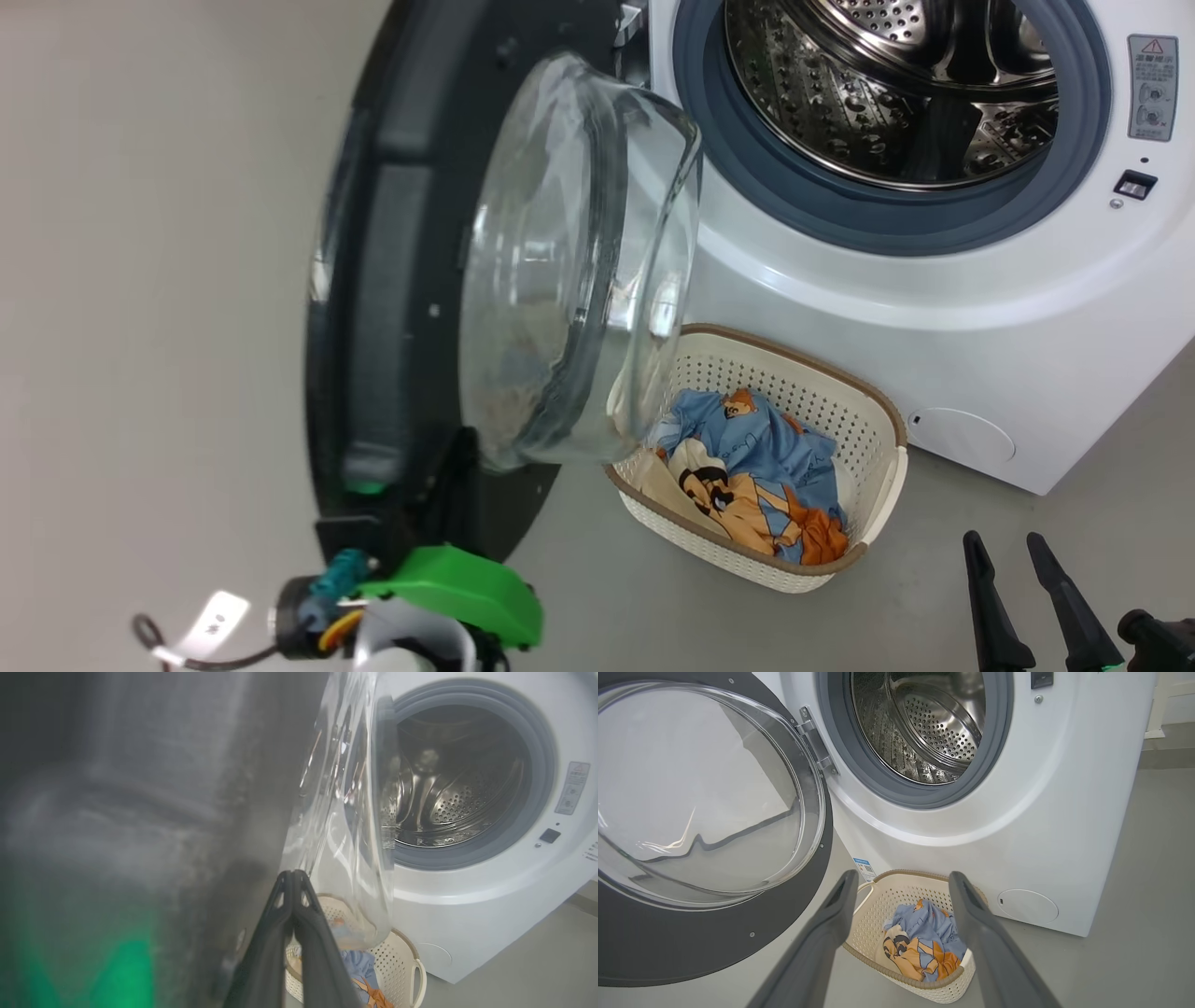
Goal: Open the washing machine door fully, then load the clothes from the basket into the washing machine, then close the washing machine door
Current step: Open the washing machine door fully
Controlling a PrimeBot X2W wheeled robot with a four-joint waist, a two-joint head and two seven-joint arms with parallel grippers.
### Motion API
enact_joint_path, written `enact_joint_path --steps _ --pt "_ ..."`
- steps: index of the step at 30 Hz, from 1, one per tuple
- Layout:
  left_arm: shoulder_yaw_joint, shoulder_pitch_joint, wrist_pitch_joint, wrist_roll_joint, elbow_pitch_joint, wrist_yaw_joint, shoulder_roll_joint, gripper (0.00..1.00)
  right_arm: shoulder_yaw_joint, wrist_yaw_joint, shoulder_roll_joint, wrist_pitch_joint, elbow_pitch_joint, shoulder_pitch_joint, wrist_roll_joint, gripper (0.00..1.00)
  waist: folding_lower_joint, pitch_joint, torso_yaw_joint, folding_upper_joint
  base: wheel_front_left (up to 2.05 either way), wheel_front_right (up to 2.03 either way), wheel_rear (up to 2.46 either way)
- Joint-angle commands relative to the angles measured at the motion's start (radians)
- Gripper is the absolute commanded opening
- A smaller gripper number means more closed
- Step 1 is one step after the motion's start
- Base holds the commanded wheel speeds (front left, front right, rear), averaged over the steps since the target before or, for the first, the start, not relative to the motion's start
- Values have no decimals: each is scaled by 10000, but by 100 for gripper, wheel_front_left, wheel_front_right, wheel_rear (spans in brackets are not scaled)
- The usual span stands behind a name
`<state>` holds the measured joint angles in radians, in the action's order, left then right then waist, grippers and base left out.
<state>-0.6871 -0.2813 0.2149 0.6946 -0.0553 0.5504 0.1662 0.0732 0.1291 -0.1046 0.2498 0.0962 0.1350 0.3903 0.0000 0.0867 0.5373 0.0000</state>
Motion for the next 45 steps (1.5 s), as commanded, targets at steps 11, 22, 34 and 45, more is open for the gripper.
enact_joint_path --steps 11,22,34,45 --pt "2404 -439 421 290 -1239 196 626 0 -124 16 -413 120 -298 -177 28 100 0 182 6 0 0 0 0" --pt "4699 -1281 466 -365 -2911 -429 290 0 -33 16 -682 120 -403 -111 -50 100 0 507 -409 0 0 0 0" --pt "6756 -2008 468 -1559 -4325 -1156 196 0 36 16 -965 120 -378 -142 41 100 0 983 -1053 0 0 0 0" --pt "8119 -3000 468 -2605 -5564 -1600 384 0 -32 16 -1126 120 -292 -304 160 100 0 1351 -1447 0 0 0 0"
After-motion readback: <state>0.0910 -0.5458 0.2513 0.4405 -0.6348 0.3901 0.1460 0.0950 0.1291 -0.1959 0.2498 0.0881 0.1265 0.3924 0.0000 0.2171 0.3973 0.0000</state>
